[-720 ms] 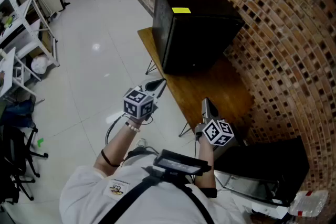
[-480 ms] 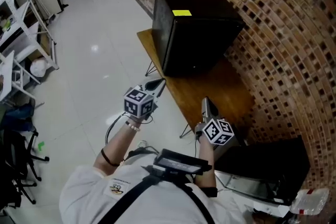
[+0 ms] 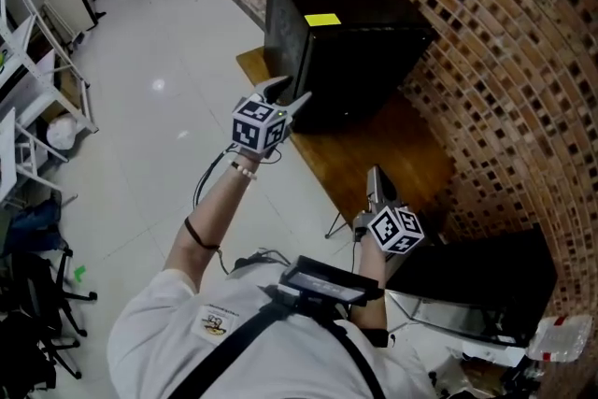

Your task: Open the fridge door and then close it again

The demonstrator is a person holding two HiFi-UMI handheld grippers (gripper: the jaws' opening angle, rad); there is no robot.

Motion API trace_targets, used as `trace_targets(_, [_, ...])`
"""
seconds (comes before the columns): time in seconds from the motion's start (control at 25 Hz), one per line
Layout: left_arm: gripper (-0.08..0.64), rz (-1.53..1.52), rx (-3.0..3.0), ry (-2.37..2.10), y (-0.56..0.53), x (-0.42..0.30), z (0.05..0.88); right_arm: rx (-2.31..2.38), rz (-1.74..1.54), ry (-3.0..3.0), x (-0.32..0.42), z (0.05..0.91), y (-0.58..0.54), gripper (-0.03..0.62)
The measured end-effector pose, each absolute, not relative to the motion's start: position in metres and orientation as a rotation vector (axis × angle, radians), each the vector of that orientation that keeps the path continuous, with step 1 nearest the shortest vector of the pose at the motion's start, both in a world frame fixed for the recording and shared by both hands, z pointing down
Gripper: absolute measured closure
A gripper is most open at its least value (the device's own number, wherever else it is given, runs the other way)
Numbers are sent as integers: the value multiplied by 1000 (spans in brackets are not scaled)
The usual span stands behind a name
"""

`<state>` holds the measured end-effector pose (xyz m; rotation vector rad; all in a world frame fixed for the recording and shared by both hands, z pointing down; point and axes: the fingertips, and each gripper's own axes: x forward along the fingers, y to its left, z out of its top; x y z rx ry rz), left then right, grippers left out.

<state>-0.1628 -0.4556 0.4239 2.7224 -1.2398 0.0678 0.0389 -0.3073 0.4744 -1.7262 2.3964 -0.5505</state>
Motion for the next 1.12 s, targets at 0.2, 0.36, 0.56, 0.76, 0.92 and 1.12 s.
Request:
trace_targets(0.2, [307, 68, 2812, -1267, -511, -159, 391, -1806, -566, 2346, 40, 483, -300, 572])
trace_targets(0.36, [308, 94, 2835, -1271, -540, -155, 383, -1859, -577, 2314, 41, 489, -293, 572])
trace_targets(0.56, [340, 118, 2837, -1274, -554, -151, 386, -1895, -579, 2301, 45, 491, -287, 572])
trace_targets(0.76, [356, 129, 2859, -1259, -551, -144, 387, -1911, -591, 2291, 53, 494, -282, 572])
trace_targets(0.92, [368, 150, 2862, -1270, -552, -139, 387, -1915, -588, 2286, 57, 493, -280, 572])
trace_targets(1.12, [390, 141, 2839, -1302, -554, -139, 388, -1884, -607, 2307, 56, 488, -297, 572])
